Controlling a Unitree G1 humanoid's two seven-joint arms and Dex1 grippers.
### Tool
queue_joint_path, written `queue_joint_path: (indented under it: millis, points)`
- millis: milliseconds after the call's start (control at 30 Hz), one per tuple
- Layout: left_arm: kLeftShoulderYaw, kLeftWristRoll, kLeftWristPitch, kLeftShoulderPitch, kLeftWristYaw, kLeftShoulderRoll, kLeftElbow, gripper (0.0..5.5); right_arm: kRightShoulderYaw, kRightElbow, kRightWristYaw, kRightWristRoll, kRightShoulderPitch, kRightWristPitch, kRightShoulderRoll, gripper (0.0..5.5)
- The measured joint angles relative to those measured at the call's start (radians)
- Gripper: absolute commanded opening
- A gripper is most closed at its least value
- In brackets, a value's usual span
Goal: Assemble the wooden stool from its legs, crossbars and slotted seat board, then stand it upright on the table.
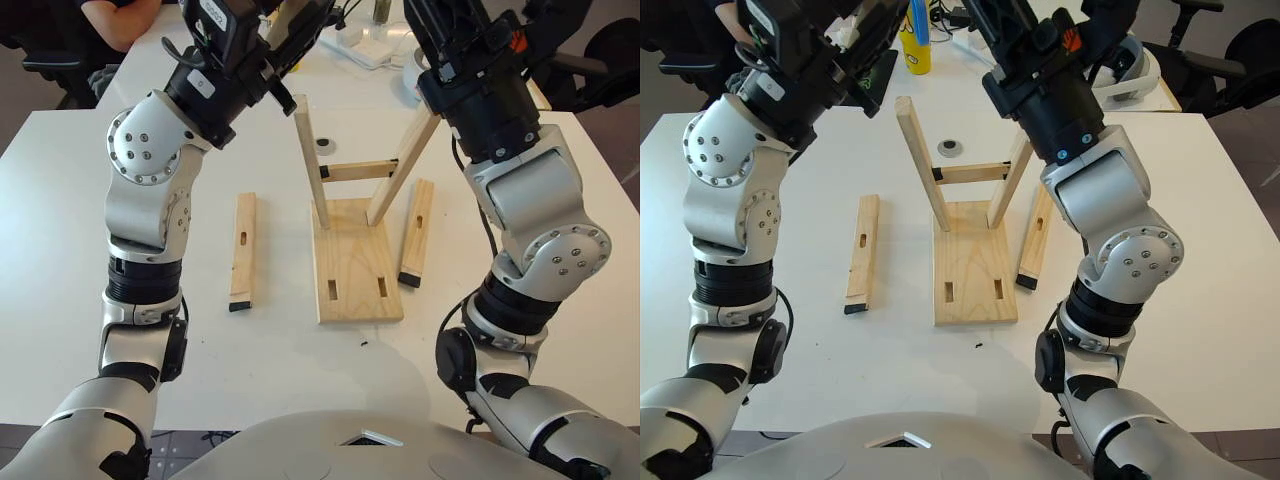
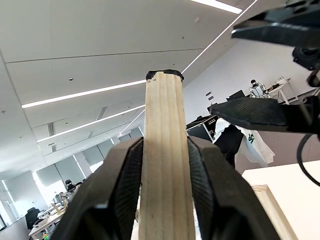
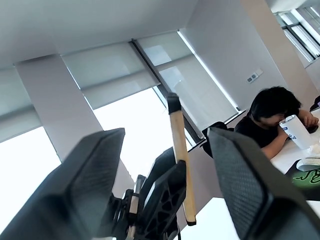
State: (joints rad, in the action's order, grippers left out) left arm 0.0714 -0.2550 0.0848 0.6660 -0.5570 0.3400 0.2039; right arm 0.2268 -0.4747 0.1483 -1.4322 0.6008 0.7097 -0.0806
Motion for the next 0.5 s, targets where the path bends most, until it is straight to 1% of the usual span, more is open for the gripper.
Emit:
queue_joint_path:
  millis: [367,500]
  points:
    - [0.051,0.005,0.01,-0.029,-0.001,-0.042,0.035,1.34,-0.021,0.041,0.005,-0.002,0.0,-0.052,-0.015,3.11]
    - [0.067,0.021,0.016,-0.042,-0.001,-0.044,0.04,1.34,-0.026,0.054,0.006,0.0,0.0,-0.061,-0.021,2.58]
